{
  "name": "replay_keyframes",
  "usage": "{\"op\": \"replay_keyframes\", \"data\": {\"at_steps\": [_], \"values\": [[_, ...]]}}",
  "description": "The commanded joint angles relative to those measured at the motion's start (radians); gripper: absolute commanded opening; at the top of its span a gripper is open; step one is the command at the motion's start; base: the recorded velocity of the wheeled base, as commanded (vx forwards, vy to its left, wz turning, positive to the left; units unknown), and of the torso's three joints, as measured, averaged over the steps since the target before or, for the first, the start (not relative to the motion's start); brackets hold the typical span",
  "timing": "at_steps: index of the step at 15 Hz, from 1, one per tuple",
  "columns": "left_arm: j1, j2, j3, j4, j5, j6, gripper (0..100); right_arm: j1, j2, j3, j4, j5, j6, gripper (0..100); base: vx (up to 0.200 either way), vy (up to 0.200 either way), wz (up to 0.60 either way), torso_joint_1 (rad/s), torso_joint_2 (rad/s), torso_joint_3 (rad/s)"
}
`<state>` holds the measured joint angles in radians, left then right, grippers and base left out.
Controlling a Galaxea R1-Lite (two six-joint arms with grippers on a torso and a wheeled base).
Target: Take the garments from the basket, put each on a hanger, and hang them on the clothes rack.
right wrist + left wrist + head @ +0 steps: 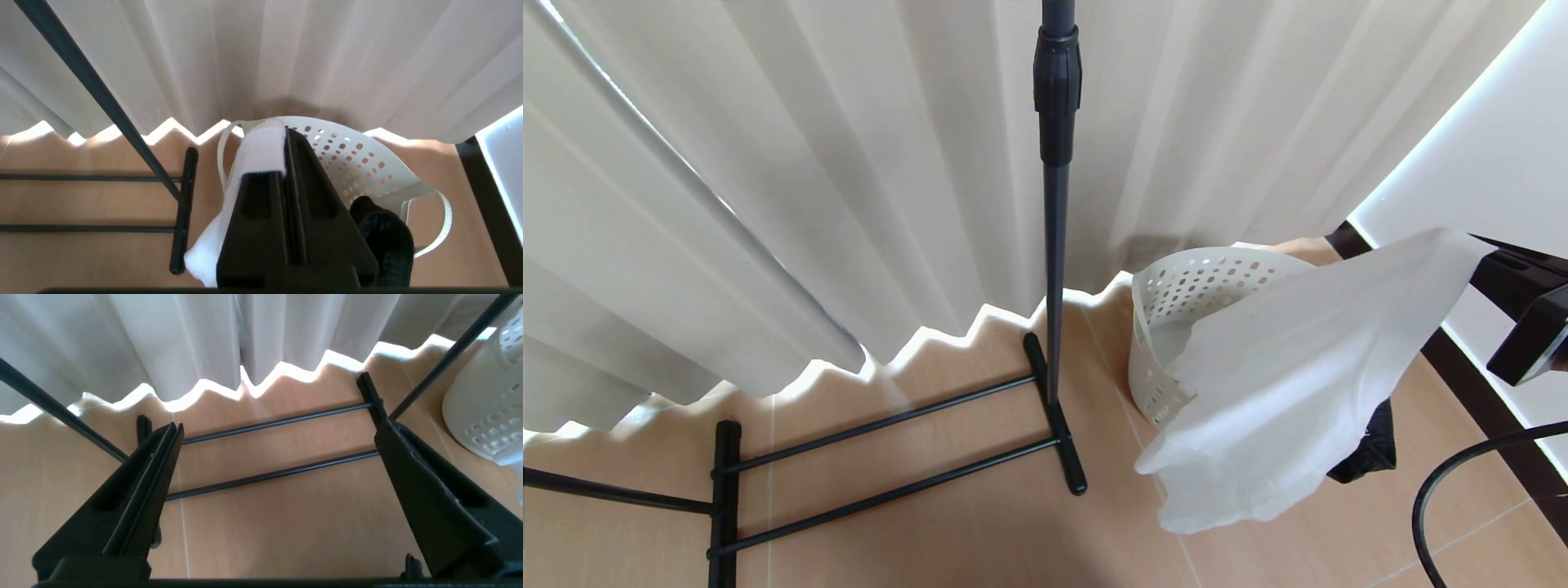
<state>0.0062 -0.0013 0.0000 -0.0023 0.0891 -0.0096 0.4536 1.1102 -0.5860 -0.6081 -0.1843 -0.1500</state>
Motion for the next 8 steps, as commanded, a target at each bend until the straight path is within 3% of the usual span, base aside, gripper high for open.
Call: {"op": "replay_keyframes", "data": {"at_steps": [1, 8], "values": [[0.0, 0.001, 0.0, -0.001, -0.003, -0.001, 100, 0.0, 0.0, 0.002, -0.001, 0.0, 0.0, 0, 0.0, 0.0, 0.0, 0.007, 0.0, 0.09], [0.0, 0.001, 0.0, 0.001, -0.005, -0.001, 100, 0.0, -0.009, 0.003, -0.007, -0.001, 0.0, 0, 0.0, 0.0, 0.0, 0.002, 0.0, 0.182]]}}
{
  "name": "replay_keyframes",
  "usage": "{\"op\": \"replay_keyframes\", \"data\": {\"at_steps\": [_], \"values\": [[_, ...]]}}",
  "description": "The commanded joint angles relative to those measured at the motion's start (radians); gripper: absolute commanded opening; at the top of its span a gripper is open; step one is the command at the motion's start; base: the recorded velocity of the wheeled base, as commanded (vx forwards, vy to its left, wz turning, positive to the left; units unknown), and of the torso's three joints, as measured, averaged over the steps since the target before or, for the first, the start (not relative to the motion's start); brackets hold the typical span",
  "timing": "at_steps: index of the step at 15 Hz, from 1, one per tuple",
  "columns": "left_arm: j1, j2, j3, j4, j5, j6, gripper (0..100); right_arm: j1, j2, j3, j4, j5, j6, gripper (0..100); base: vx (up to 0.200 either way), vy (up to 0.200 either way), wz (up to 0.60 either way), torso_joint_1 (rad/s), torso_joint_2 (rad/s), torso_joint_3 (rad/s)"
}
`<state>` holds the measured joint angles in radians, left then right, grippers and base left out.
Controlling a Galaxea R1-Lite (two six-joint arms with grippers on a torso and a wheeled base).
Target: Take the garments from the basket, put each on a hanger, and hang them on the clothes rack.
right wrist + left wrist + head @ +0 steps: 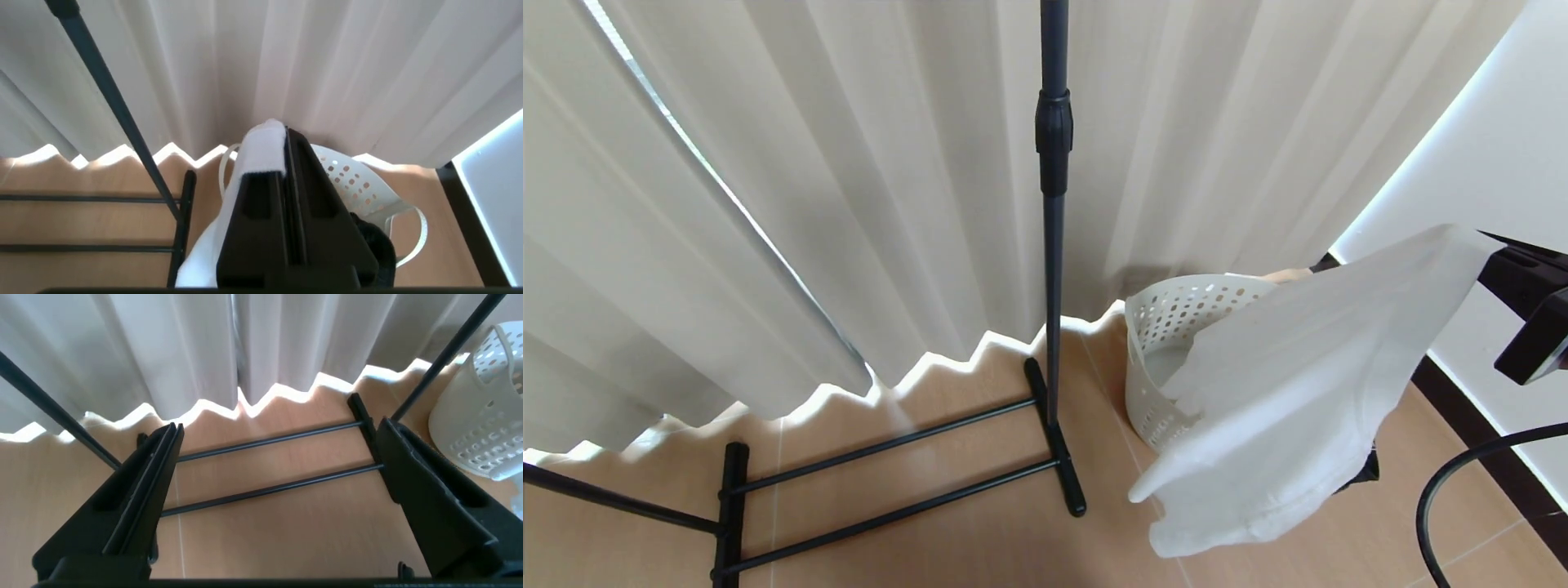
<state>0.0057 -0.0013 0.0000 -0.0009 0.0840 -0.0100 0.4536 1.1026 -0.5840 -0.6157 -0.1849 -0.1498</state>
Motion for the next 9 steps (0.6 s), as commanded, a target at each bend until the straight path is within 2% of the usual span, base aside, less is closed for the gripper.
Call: {"op": "replay_keyframes", "data": {"at_steps": [1, 4, 9], "values": [[0.0, 0.001, 0.0, -0.001, 0.0, -0.001, 100, 0.0, -0.003, 0.004, 0.001, 0.001, -0.001, 0, 0.0, 0.0, 0.0, 0.002, 0.0, 0.203], [0.0, 0.001, 0.0, -0.001, 0.0, -0.001, 100, 0.0, 0.0, 0.01, 0.007, 0.021, -0.002, 0, 0.0, 0.0, 0.0, 0.014, -0.05, 0.15], [0.0, 0.001, 0.0, -0.001, 0.0, -0.001, 100, 0.0, 0.003, 0.013, 0.007, 0.021, -0.004, 0, 0.0, 0.0, 0.0, 0.086, -0.39, -0.095]]}}
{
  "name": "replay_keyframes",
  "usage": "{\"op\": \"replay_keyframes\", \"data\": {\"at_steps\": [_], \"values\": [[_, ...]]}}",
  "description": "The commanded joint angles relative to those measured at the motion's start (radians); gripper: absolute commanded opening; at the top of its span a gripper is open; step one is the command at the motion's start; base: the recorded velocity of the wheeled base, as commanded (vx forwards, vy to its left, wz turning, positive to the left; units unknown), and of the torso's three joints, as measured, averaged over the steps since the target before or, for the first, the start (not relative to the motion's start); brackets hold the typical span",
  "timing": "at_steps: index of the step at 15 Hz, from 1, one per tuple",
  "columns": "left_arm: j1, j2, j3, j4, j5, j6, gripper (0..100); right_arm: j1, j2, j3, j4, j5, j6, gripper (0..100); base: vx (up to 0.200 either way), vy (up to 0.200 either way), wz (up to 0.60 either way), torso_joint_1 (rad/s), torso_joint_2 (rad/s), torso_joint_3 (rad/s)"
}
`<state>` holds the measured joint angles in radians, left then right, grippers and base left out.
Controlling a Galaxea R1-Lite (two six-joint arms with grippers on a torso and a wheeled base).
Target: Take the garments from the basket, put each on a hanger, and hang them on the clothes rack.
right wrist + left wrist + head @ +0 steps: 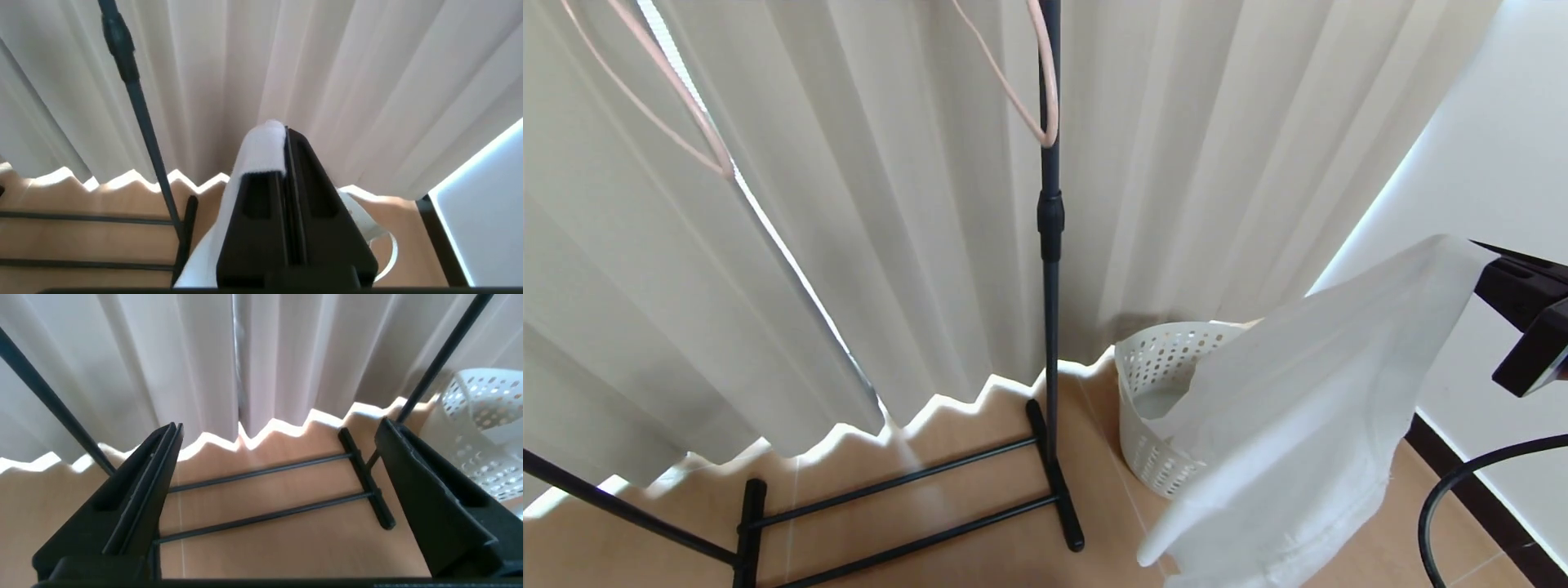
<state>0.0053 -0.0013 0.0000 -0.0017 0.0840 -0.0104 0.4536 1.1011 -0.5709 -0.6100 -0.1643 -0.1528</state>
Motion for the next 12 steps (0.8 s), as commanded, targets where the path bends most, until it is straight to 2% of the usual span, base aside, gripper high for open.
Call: {"op": "replay_keyframes", "data": {"at_steps": [1, 10, 12], "values": [[0.001, 0.001, 0.0, 0.0, 0.0, 0.0, 100, 0.0, 0.005, 0.0, -0.001, 0.0, -0.001, 0, 0.0, 0.0, 0.0, 0.139, -0.46, -0.129], [0.001, 0.001, 0.0, 0.0, 0.0, 0.0, 100, 0.0, 0.005, 0.003, -0.001, 0.0, -0.001, 0, 0.0, 0.0, 0.0, 0.169, -0.49, -0.122], [0.001, 0.001, 0.0, 0.0, 0.0, 0.0, 100, 0.0, 0.006, 0.003, -0.001, 0.0, -0.001, 0, 0.0, 0.0, 0.0, 0.2, -0.53, -0.232]]}}
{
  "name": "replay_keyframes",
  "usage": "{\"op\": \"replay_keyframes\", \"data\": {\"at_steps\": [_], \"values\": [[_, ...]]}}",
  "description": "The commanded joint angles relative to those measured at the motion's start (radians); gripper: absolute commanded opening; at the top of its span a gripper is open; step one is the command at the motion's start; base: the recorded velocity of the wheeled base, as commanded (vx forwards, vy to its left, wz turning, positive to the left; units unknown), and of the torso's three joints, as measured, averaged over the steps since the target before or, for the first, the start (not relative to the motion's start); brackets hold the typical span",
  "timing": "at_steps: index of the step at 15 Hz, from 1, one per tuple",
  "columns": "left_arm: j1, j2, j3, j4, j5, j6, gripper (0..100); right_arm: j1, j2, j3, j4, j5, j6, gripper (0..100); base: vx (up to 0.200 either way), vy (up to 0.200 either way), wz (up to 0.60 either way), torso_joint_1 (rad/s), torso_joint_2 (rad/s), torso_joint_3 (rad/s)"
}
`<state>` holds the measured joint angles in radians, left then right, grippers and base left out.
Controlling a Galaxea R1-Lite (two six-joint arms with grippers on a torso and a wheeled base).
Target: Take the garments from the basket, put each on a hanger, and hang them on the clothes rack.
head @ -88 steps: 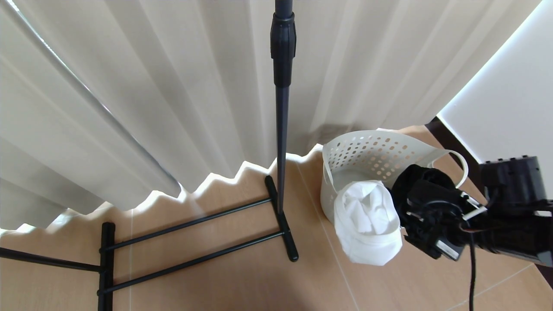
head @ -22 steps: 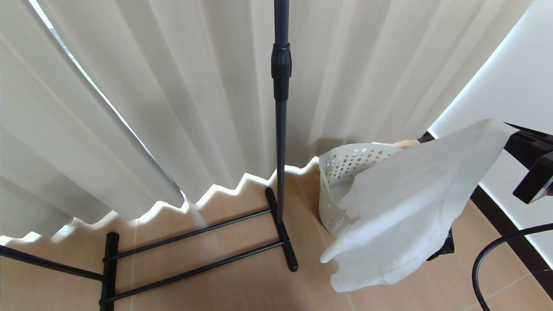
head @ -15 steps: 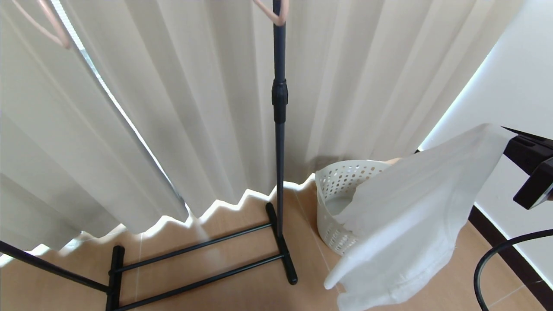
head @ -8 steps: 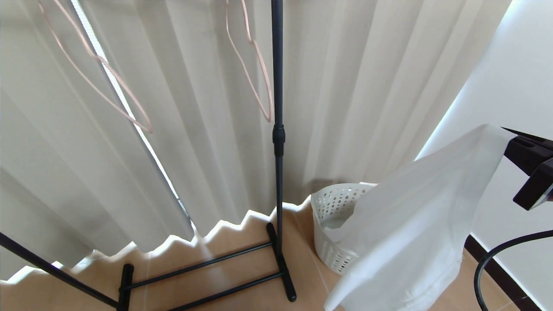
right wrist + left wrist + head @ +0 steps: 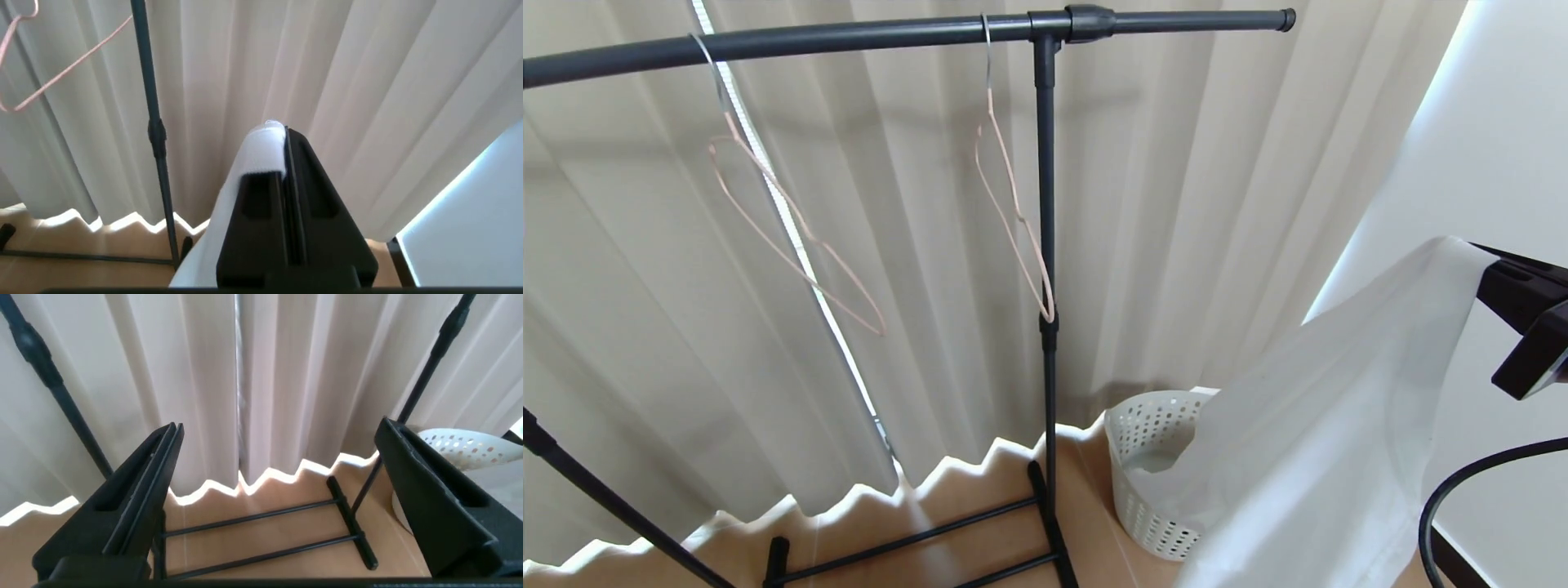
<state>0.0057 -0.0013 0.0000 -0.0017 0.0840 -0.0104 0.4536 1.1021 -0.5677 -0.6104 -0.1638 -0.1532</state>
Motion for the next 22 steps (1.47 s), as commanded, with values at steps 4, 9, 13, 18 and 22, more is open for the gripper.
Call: {"op": "replay_keyframes", "data": {"at_steps": [4, 9, 13, 18, 22], "values": [[0.0, 0.001, 0.0, 0.0, 0.0, 0.0, 100, 0.0, 0.005, 0.005, 0.0, 0.0, -0.002, 0, 0.0, 0.0, 0.0, 0.224, -0.54, -0.262], [0.0, 0.001, 0.0, 0.0, 0.0, 0.0, 100, 0.0, 0.007, 0.006, 0.0, 0.0, -0.002, 0, 0.0, 0.0, 0.0, 0.258, -0.59, -0.24], [-0.001, 0.001, 0.0, -0.001, 0.002, 0.0, 100, 0.0, 0.007, 0.009, 0.0, 0.0, -0.002, 0, 0.0, 0.0, 0.0, 0.195, -0.45, -0.13], [0.0, 0.001, 0.0, -0.003, 0.002, -0.002, 100, 0.0, 0.007, 0.014, 0.0, 0.0, -0.002, 0, 0.0, 0.0, 0.0, 0.178, -0.37, -0.184], [0.0, 0.001, 0.0, -0.001, 0.0, 0.0, 100, 0.0, 0.005, 0.017, 0.0, 0.0, -0.002, 0, 0.0, 0.0, 0.0, 0.167, -0.35, -0.192]]}}
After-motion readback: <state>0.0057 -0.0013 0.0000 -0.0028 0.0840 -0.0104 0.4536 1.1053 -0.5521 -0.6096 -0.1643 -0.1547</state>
